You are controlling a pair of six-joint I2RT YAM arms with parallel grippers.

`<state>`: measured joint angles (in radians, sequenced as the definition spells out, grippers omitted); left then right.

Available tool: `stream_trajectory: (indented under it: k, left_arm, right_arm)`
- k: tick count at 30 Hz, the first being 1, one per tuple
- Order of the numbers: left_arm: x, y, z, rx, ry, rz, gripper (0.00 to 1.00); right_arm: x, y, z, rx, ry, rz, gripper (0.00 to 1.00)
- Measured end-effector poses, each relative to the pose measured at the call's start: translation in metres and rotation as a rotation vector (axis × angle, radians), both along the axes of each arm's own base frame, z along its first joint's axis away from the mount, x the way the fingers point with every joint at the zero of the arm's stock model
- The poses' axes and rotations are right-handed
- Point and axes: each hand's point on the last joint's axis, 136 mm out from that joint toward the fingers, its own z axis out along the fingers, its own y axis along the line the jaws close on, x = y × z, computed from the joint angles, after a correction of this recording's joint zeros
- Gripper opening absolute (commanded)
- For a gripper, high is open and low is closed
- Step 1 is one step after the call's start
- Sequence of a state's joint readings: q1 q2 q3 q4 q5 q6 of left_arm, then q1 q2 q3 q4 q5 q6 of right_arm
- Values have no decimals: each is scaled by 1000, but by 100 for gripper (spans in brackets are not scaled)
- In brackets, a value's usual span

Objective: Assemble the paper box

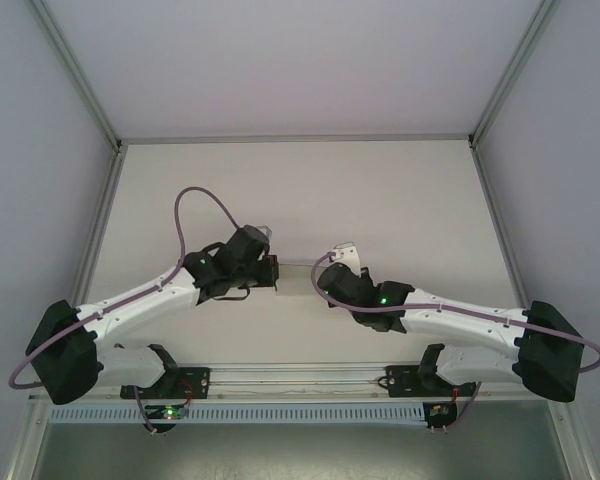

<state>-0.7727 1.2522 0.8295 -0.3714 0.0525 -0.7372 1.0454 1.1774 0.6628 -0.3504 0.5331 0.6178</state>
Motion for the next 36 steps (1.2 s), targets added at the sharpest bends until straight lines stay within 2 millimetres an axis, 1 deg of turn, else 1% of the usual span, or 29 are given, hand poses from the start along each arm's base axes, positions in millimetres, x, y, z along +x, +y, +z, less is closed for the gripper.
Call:
stream_trajectory:
  k: [6,7,8,10,11,14,16,18,22,24,25,28,29,31,35,36]
  left_arm:
    - [-1,0,-8,51,-118,-9,0]
    - [-1,0,-10,53,-133,-7,0]
    - [0,0,-12,58,-146,-3,0]
    - [2,-1,-14,72,-174,9,0]
    - [4,1,-14,86,-189,19,0]
    - [8,5,-15,128,-222,48,0]
    - [9,7,-16,146,-234,58,0]
    - [8,6,-17,160,-244,60,0]
    - [10,5,-18,174,-256,68,0]
    - [9,3,-18,181,-263,68,0]
    - [9,3,-18,184,-266,67,0]
    - [8,3,-18,197,-279,71,0]
    - [8,2,-18,200,-282,70,0]
    - [8,2,-18,201,-284,69,0]
    - [8,1,-18,206,-287,68,0]
    - [8,1,-18,207,-288,68,0]
  right_arm:
    - [0,0,0,3,0,2,0]
    - [-1,0,0,7,-1,3,4]
    - [-1,0,0,13,-2,5,16]
    - [-3,-1,0,17,3,15,53]
    - [-5,-3,0,13,3,14,58]
    - [-9,-10,4,11,4,21,66]
    - [-11,-7,9,35,3,41,70]
    - [-10,-1,20,85,-13,68,78]
    - [-5,13,48,215,-69,98,80]
    - [-1,15,57,254,-93,95,80]
    - [0,15,59,261,-99,89,80]
    - [6,9,56,262,-91,46,79]
    - [8,6,53,254,-87,29,77]
    - [13,-1,48,240,-78,-11,71]
    - [24,-15,35,220,-53,-89,65]
    - [26,-17,32,214,-47,-99,62]
